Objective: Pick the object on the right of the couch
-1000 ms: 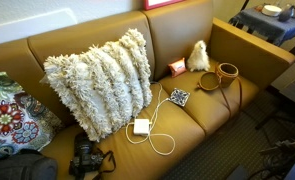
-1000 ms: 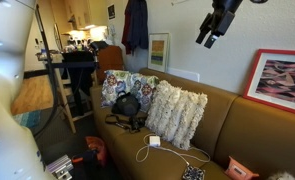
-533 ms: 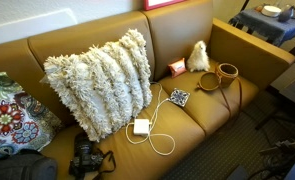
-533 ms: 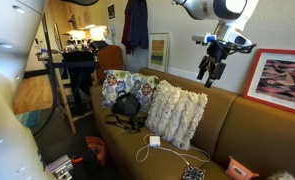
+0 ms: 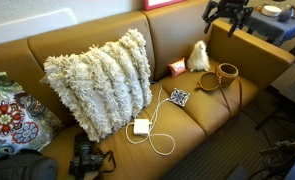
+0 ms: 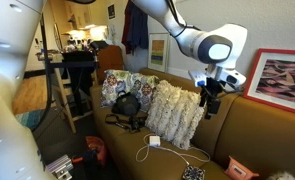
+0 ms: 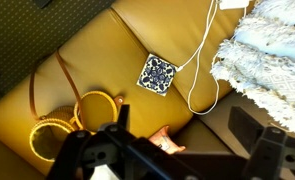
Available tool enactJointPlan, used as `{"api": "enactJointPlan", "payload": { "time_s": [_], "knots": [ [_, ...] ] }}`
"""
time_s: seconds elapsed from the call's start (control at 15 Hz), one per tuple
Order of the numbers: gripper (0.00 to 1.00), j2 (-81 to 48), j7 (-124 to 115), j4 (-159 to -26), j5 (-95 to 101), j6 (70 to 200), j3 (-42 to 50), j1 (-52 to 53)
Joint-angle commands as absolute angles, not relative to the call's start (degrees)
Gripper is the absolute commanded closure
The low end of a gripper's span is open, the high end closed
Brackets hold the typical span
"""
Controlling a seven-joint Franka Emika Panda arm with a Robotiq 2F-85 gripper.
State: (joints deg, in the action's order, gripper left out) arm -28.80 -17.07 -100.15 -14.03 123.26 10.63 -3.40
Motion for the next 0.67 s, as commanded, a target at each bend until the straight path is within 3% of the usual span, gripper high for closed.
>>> {"api": "enactJointPlan", "payload": {
  "time_s": [0.0, 0.6],
  "knots": [
    [0.0, -26.41, -16.6, -108.41, -15.43, 129.88, 9.33, -5.9],
    [0.0, -27.1, -16.28, -113.86, -18.45, 131.22, 11.4, -13.22]
  ]
}}
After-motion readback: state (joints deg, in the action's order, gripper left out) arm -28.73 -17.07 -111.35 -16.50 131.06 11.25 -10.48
